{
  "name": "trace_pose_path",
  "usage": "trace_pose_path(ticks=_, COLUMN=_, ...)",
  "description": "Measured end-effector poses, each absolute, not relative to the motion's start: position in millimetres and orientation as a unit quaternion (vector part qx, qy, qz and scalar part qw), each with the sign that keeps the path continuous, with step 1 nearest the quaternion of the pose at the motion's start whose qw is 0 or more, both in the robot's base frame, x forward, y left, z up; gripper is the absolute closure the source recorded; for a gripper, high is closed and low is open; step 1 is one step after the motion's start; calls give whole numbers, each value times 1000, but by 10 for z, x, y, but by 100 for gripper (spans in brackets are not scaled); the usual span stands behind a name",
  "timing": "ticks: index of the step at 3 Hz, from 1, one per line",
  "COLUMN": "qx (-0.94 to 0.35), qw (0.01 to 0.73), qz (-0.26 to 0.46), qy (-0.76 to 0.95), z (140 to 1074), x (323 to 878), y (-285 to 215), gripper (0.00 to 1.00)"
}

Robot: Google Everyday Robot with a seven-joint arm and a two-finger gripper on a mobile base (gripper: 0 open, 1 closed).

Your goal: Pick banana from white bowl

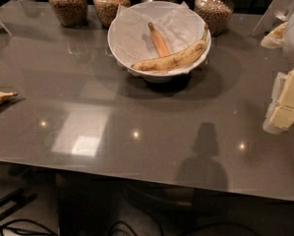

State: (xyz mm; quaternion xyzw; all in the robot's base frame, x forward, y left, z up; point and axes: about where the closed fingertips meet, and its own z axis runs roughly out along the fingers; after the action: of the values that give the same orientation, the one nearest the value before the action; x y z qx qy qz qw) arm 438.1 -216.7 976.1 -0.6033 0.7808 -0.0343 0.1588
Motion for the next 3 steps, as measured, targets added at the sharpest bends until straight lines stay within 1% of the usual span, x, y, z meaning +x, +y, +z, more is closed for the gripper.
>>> trace_pose_path(ticks=2, qx=-603, qw=168, qz=-33, qy=779, z=9783, x=4406, y=-2144, gripper=0)
trace_pose_path(ticks=3, qx=-606, qw=213, qz=-20, qy=766, z=9811, x=4641, y=-2026, gripper=0)
